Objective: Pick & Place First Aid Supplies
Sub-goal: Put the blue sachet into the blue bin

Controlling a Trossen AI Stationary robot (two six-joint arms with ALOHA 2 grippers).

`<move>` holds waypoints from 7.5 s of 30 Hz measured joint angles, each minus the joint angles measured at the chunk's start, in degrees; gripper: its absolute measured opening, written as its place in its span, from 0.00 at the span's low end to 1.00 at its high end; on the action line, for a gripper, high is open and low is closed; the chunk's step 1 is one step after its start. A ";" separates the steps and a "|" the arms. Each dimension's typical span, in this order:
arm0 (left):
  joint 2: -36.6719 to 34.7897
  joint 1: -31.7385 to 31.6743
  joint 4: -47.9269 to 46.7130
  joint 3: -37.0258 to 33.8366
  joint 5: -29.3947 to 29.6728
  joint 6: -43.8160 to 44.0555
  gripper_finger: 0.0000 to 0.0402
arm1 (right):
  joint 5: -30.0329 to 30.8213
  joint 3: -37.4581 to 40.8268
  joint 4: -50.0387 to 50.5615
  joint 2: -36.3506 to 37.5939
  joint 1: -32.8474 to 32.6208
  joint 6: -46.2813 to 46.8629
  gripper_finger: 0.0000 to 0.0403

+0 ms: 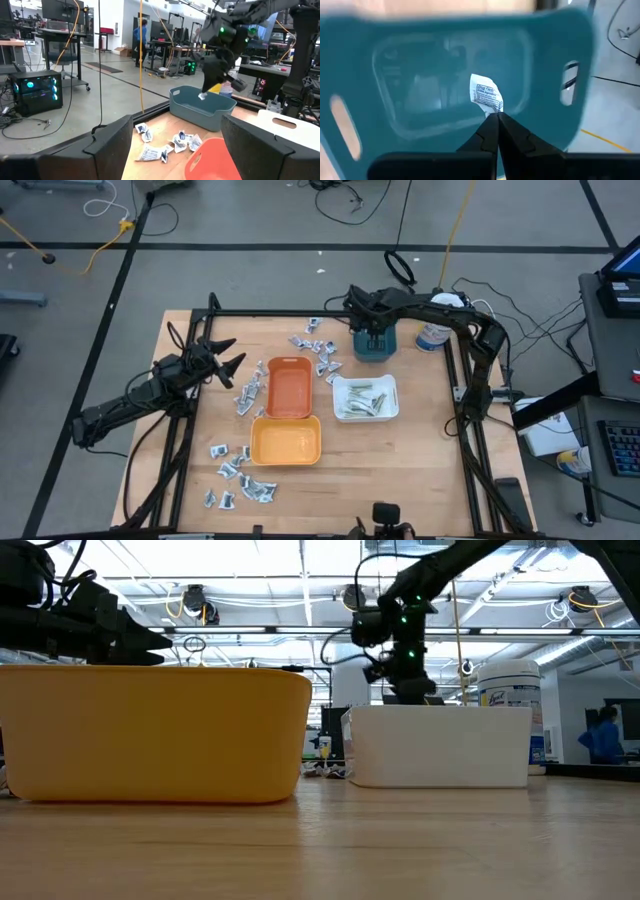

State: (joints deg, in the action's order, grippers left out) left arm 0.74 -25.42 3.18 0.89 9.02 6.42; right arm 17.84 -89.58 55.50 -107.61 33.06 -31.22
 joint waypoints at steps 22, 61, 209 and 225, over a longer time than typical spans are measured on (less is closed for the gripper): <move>-0.01 -0.01 -0.02 0.00 0.00 0.00 0.77 | -10.60 2.91 -7.37 4.76 -0.02 -10.86 0.41; 0.01 -0.01 -0.08 0.00 0.00 0.00 0.77 | -20.87 -25.92 1.67 -13.51 -1.31 9.20 0.45; 0.00 0.00 0.00 0.00 0.02 0.00 0.77 | -0.84 2.92 -5.33 5.89 1.88 46.85 0.60; 0.01 0.01 -0.02 0.00 0.02 -0.02 0.77 | -5.91 -9.17 -2.35 -2.50 -8.56 73.94 0.56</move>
State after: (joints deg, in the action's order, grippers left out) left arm 0.75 -25.41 3.16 0.89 9.04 6.39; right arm 11.93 -98.75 53.15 -110.10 24.50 42.72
